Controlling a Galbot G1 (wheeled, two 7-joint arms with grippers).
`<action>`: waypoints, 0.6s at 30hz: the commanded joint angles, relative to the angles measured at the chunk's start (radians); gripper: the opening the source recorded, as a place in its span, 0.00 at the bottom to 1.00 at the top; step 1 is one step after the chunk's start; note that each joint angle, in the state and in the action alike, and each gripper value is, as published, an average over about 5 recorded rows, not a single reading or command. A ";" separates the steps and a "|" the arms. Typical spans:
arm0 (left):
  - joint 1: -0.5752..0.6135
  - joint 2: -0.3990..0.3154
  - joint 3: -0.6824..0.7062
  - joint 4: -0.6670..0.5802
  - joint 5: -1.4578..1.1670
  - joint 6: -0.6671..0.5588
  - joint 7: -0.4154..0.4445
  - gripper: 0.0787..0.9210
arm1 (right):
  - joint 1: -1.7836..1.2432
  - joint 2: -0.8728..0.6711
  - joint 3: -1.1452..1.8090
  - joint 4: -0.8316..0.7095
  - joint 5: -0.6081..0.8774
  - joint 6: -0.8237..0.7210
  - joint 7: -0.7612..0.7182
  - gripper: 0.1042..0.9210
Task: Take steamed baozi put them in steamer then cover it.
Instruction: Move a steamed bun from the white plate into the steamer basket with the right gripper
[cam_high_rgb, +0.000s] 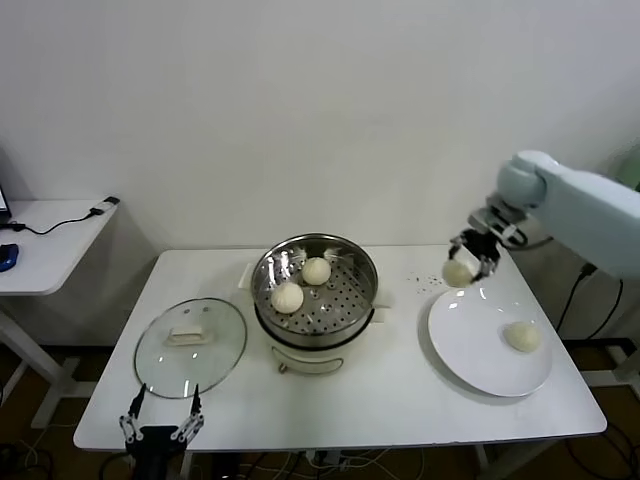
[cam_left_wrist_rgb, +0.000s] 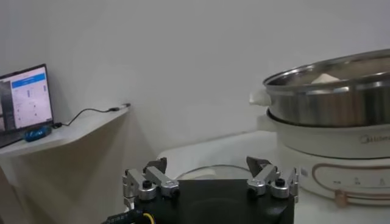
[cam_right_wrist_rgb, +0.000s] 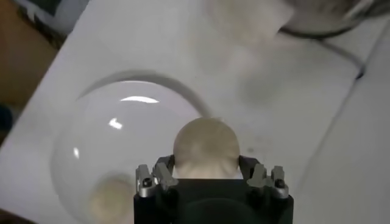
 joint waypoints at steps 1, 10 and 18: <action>0.000 0.000 0.001 0.001 0.001 0.001 0.000 0.88 | 0.193 0.320 -0.080 0.029 0.010 0.211 -0.018 0.72; -0.002 0.003 0.001 0.005 0.001 0.008 0.001 0.88 | 0.066 0.449 -0.065 0.097 -0.034 0.240 -0.015 0.72; -0.010 0.005 0.002 0.018 0.000 0.012 0.002 0.88 | -0.043 0.505 -0.082 0.092 -0.076 0.257 -0.011 0.72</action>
